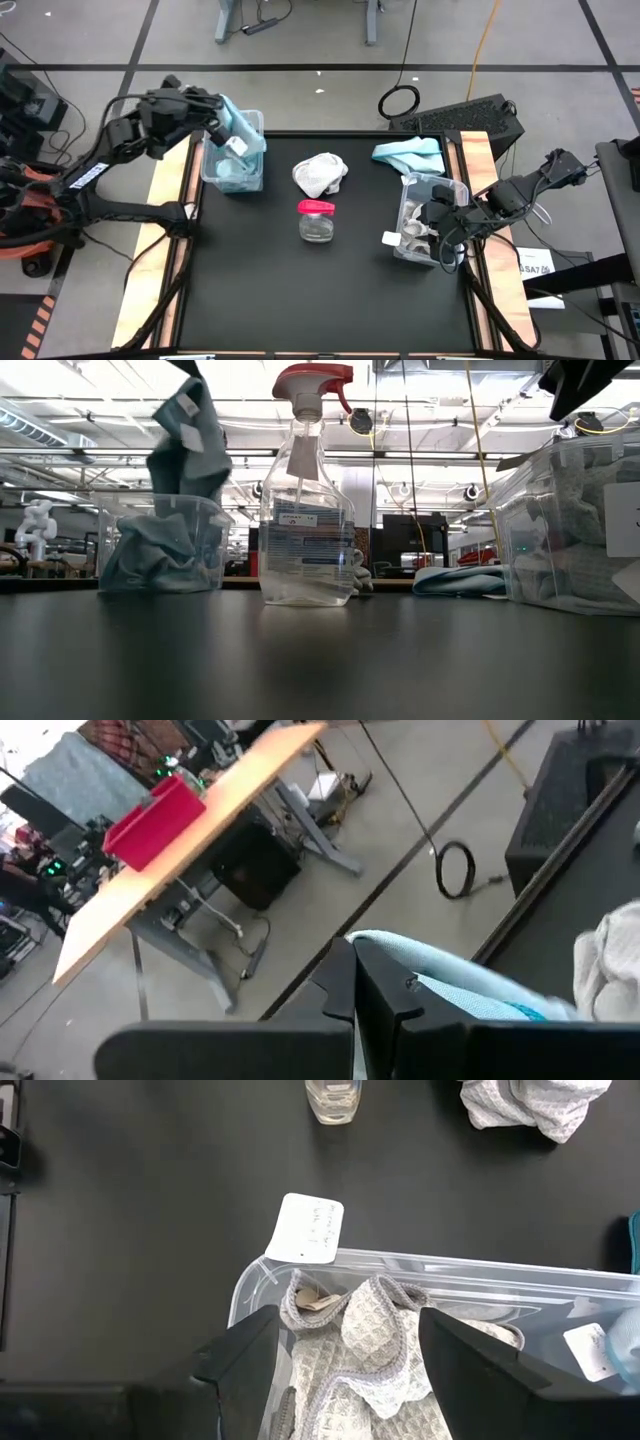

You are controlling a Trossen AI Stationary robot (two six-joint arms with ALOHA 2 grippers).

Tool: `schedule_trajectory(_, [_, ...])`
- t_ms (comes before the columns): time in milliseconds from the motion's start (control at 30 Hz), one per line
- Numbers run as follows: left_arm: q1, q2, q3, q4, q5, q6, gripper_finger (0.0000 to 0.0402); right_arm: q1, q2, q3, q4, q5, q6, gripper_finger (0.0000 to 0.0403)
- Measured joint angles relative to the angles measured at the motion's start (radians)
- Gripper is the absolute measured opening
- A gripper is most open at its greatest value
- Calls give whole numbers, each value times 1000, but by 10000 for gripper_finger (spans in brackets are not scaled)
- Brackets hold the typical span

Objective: Sort microfiber towel by color & place in baskets
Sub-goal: Put the left blue towel into the left transparent bin

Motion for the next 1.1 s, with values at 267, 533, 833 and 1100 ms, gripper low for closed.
schedule_trajectory(267, [78, 93, 0, -176, -64, -29, 0, 1, 0, 0, 2, 0, 0, 233])
schedule_trajectory(533, [176, 155, 0, -308, -71, -90, 0, 29, 0, 0, 10, 8, 0, 233])
schedule_trajectory(833, [226, 216, 0, -317, 48, -108, 0, 70, 0, 0, 11, 31, 30, 233])
schedule_trajectory(1100, [245, 316, -29, -374, 84, -131, 0, 101, 0, 0, 11, 57, 47, 233])
